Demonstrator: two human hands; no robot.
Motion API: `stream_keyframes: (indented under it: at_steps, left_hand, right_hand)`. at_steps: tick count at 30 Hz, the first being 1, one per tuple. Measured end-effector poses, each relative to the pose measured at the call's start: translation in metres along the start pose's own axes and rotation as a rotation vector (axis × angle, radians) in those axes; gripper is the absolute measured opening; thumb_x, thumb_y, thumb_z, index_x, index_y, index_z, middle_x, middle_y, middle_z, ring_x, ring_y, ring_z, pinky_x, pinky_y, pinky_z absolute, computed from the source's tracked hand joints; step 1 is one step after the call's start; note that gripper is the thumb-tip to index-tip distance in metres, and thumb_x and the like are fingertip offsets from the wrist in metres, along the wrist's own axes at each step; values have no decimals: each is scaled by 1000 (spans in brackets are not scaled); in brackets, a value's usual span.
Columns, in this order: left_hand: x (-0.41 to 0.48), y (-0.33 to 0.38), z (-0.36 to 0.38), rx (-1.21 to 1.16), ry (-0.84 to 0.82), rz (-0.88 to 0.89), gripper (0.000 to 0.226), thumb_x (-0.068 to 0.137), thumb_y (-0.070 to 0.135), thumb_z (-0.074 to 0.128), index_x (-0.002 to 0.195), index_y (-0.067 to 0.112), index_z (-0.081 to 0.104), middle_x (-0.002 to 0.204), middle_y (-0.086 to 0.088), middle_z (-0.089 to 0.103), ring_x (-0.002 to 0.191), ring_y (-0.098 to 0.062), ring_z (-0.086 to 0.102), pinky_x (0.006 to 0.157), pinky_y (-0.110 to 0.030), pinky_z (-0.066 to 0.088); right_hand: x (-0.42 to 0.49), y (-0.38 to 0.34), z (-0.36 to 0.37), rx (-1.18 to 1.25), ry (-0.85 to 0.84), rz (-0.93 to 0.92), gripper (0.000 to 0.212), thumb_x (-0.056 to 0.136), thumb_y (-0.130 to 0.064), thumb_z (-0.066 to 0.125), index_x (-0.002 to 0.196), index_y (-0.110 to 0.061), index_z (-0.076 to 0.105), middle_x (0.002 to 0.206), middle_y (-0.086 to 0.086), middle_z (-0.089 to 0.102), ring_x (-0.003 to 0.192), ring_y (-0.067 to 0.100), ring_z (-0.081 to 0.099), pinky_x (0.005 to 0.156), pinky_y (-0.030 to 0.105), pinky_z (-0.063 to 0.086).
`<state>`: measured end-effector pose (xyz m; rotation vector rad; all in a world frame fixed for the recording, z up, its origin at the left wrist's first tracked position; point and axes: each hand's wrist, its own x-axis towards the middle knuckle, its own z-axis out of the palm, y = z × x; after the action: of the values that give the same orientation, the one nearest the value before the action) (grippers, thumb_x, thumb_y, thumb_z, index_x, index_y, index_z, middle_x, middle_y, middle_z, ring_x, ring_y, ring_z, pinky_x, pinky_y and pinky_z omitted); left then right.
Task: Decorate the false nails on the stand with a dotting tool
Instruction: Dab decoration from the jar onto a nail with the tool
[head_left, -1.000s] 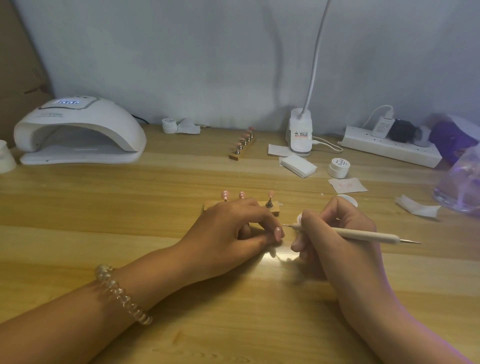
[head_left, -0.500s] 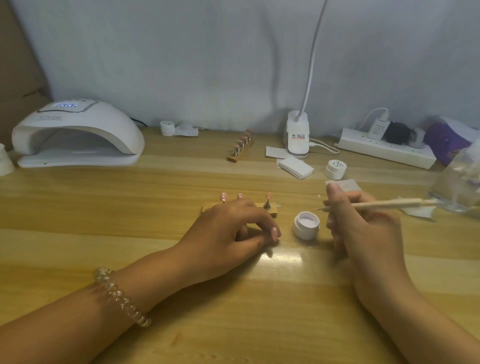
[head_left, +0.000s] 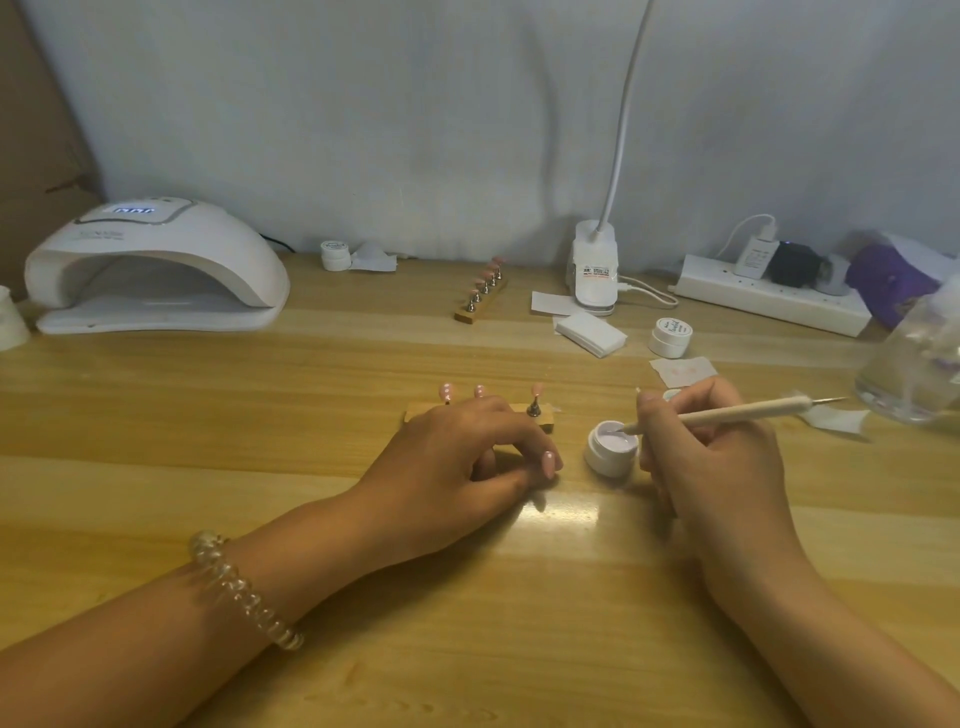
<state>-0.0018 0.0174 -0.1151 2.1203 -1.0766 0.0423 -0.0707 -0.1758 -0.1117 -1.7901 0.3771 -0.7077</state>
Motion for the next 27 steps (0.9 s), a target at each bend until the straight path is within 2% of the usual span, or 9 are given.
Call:
stream_keyframes:
  at_steps: [2, 6, 12, 15, 19, 23, 27]
  left_hand:
    - [0, 0, 0, 1, 7, 0, 8, 88, 36, 68, 93, 33, 74, 89, 8, 65, 61, -3, 51, 60, -23, 35]
    - [0, 0, 0, -4, 5, -6, 5, 89, 31, 71, 93, 33, 74, 89, 11, 64, 60, -3, 51, 60, -20, 33]
    - [1, 1, 0, 1, 0, -9, 6, 89, 29, 71, 93, 32, 74, 90, 11, 65, 60, -4, 52, 60, -17, 32]
    - [1, 2, -1, 2, 3, -4, 7, 88, 26, 72, 93, 30, 74, 90, 11, 65, 61, -4, 52, 61, -15, 32]
    - [0, 3, -1, 10, 5, -4, 6, 88, 26, 72, 93, 30, 74, 89, 11, 65, 63, 0, 52, 61, -15, 32]
    - [0, 3, -1, 3, 3, -8, 6, 88, 24, 72, 92, 29, 74, 88, 19, 64, 60, -3, 52, 62, -13, 33]
    - [0, 4, -2, 2, -12, -13, 6, 89, 23, 71, 91, 29, 71, 92, 18, 68, 61, -9, 52, 63, -16, 33]
  right_hand:
    - [0, 1, 1, -27, -4, -6, 25, 87, -29, 65, 70, -15, 53, 56, -2, 64, 41, 4, 53, 51, 27, 40]
    - [1, 3, 1, -49, -14, -17, 23, 86, -27, 64, 69, -15, 52, 55, -9, 62, 43, 2, 54, 42, 14, 38]
    - [1, 4, 0, -119, -2, -30, 28, 88, -30, 64, 68, -19, 48, 55, -8, 58, 47, 4, 48, 51, 28, 34]
    - [1, 2, 1, -180, -20, -61, 29, 90, -32, 65, 69, -20, 48, 61, -12, 61, 54, 3, 52, 55, 30, 34]
    - [1, 1, 0, -180, -10, -75, 28, 90, -33, 64, 70, -19, 49, 60, -13, 60, 53, 5, 51, 55, 30, 34]
    - [-2, -5, -2, -4, 58, -96, 28, 95, -32, 63, 75, -19, 48, 59, 3, 55, 53, 21, 49, 53, 36, 40]
    - [-15, -23, -1, 184, 42, -149, 23, 93, -28, 65, 81, -17, 49, 63, 9, 61, 43, 13, 52, 40, 22, 43]
